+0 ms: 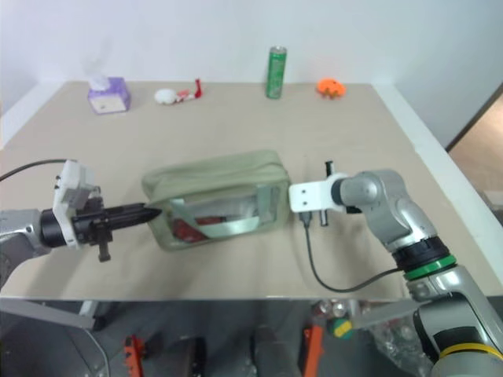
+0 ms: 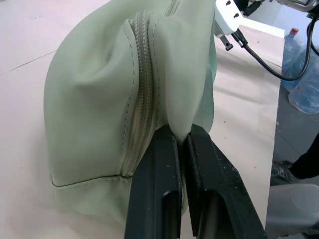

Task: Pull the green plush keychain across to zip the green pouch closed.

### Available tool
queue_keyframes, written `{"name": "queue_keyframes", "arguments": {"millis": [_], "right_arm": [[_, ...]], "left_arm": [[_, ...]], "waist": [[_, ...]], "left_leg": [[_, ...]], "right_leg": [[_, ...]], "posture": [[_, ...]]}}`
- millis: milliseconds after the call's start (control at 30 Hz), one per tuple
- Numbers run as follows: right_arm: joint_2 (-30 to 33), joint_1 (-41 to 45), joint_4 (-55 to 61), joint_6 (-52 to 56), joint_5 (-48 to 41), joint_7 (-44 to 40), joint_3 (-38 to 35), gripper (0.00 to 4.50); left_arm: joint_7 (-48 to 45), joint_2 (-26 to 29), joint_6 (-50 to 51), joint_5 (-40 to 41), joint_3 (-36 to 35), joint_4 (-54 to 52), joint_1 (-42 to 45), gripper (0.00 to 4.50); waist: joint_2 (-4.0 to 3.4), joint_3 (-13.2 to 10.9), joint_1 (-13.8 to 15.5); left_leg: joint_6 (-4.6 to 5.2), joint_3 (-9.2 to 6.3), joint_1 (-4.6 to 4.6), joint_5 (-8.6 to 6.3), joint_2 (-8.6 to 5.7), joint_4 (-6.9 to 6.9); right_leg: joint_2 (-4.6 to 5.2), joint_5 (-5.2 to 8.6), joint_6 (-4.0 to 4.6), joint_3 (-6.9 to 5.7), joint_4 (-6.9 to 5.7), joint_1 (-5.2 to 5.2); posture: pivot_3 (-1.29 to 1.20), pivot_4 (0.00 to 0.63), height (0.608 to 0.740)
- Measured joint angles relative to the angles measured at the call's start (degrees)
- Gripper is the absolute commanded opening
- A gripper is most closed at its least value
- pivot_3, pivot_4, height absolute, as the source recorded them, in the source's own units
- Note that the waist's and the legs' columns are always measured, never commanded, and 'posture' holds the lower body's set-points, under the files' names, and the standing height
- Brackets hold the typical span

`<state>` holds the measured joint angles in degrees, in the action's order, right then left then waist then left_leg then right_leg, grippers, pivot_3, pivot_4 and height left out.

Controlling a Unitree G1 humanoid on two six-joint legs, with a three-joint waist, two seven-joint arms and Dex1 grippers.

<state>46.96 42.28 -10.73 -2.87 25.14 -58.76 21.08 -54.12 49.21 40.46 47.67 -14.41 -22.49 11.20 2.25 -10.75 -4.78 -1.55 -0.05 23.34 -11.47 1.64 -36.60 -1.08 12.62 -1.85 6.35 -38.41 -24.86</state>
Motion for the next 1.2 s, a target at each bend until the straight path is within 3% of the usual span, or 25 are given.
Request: {"name": "queue_keyframes", "arguments": {"millis": [233, 267, 300, 333, 500, 633, 700, 833, 967, 1067, 1200], "right_arm": [[-1.0, -0.2, -1.0, 0.1, -2.0, -2.3, -0.8, 0.03], [-2.1, -0.2, -1.6, 1.5, -3.7, -2.4, -1.7, 0.00], [-2.9, -0.2, -1.9, 2.5, -4.9, -2.4, -2.4, 0.00], [-4.3, 0.0, -2.4, 5.1, -7.6, -3.1, -4.0, 0.61], [-4.2, 1.4, -2.5, 14.3, -17.9, -8.3, -10.3, 2.22], [0.2, -0.8, -0.4, 19.1, -25.2, -15.4, -12.7, 3.60], [2.9, -3.2, 0.7, 20.1, -27.5, -18.8, -12.8, 4.33], [5.3, -4.1, 0.1, 20.5, -29.3, -20.3, -13.4, 4.43], [7.0, -3.4, -1.6, 22.8, -33.3, -20.1, -18.8, 4.43], [6.8, -3.2, -1.7, 27.7, -39.2, -19.8, -23.6, 4.43], [4.6, -5.1, 0.5, 35.6, -47.9, -17.8, -30.4, 4.43]], "left_arm": [[2.0, -0.3, 0.8, 0.6, -0.2, 0.0, 0.0, 0.00], [2.6, -0.4, 0.9, 0.5, -0.4, 0.1, 0.0, 0.58], [2.8, -0.5, 1.0, 0.5, -0.6, 0.3, 0.1, 0.74], [3.7, -0.9, 1.3, 0.7, -0.7, 0.9, 0.4, 0.98], [6.4, -3.2, 2.4, 1.8, -1.8, 4.0, 2.2, 2.72], [6.3, -3.2, 1.7, 1.4, -3.0, 4.7, 3.1, 4.11], [6.0, -2.8, 1.1, 0.4, -3.1, 4.9, 2.7, 4.50], [4.1, 0.4, 2.3, 0.6, -5.8, 4.9, -1.1, 4.50], [3.3, 2.3, 4.9, 3.0, -15.6, 3.6, -10.1, 4.50], [6.7, 1.4, 8.0, 5.9, -22.8, 4.9, -12.6, 4.50], [11.1, -4.3, 9.4, 11.0, -30.6, 6.0, -15.3, 4.50]], "waist": [[0.02, 0.0, 0.0], [0.02, 0.0, 0.0], [0.02, 0.0, 0.0], [0.02, 0.0, 0.0], [0.02, 0.0, 0.3], [0.02, 0.0, 0.5], [0.02, 0.0, 0.5], [0.01, 0.0, -0.2], [-0.01, 0.0, -0.9], [0.01, 0.0, -0.8], [0.04, 0.0, -0.8]], "left_leg": [[0.00, 0.00, -0.01, 0.00, 0.00, 0.00], [0.00, -0.01, -0.01, 0.00, 0.00, 0.00], [0.00, -0.01, -0.01, 0.00, 0.00, -0.02], [0.00, -0.02, 0.00, 0.01, -0.01, -0.02], [0.02, -0.05, 0.08, 0.03, -0.04, -0.02], [0.03, -0.12, 0.12, 0.02, -0.08, 0.09], [0.03, -0.13, 0.16, 0.01, -0.08, 0.13], [0.04, 0.01, 0.13, 0.00, -0.02, 0.15], [0.04, -0.01, 0.08, 0.00, 0.03, 0.17], [0.04, -0.05, 0.07, 0.01, 0.01, 0.15], [0.04, 0.01, 0.05, 0.00, -0.01, 0.12]], "right_leg": [[-0.01, 0.00, 0.00, 0.00, 0.00, 0.01], [-0.01, -0.01, -0.02, 0.01, 0.00, 0.02], [-0.01, -0.02, -0.02, 0.01, -0.01, 0.02], [-0.01, -0.03, -0.04, 0.01, -0.01, 0.03], [0.02, -0.13, -0.28, 0.00, 0.03, 0.03], [0.02, -0.04, -0.34, -0.01, 0.09, 0.02], [0.03, -0.02, -0.33, -0.02, 0.10, -0.02], [0.03, -0.08, -0.26, 0.00, 0.08, -0.14], [0.00, 0.09, 0.06, -0.04, 0.04, -0.13], [0.01, 0.08, 0.06, -0.04, 0.04, -0.09], [0.08, 0.08, 0.01, -0.02, 0.08, -0.02]], "posture": [[0.00, 0.150, 0.740], [0.00, 0.150, 0.740], [0.00, 0.150, 0.740], [0.00, 0.150, 0.740], [0.00, 0.150, 0.740], [0.00, 0.150, 0.740], [0.00, 0.150, 0.740], [0.00, 0.150, 0.740], [0.00, 0.150, 0.740], [0.00, 0.150, 0.740], [0.00, 0.150, 0.740]]}}
